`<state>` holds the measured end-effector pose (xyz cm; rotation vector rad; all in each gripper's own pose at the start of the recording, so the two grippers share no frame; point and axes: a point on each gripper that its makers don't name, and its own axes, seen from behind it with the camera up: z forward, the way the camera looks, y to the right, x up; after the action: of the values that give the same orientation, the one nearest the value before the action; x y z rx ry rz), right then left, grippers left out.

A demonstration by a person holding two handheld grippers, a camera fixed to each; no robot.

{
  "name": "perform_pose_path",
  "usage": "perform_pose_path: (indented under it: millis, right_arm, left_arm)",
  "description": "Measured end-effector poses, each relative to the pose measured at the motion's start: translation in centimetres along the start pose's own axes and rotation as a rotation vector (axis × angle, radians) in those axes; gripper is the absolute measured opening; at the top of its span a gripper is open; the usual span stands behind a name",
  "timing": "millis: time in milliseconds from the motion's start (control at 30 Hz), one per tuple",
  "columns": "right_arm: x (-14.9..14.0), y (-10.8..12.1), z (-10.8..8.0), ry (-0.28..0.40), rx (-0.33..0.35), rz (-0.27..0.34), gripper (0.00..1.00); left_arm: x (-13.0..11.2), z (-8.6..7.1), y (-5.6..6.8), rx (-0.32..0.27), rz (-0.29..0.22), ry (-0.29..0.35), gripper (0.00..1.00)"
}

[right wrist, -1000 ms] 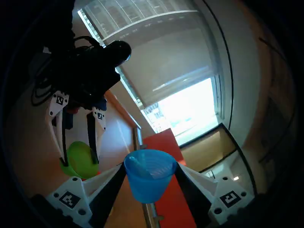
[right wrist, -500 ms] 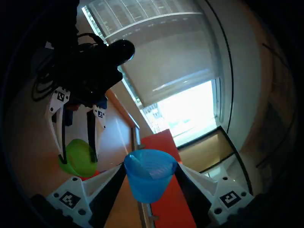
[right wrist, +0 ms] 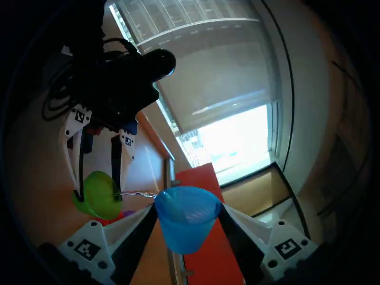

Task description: Pour water

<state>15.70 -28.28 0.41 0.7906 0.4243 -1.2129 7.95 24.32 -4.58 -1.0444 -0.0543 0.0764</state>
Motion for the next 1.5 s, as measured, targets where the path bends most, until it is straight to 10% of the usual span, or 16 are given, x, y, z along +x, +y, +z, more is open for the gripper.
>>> perform_pose_path:
  millis: [1500]
  right_arm:
    - [-0.27, 1.01, -0.10, -0.015, -0.012, -0.141, 0.92]
  left_arm:
    - [0.50, 0.11, 0.02, 0.014, 0.011, 0.009, 0.90]
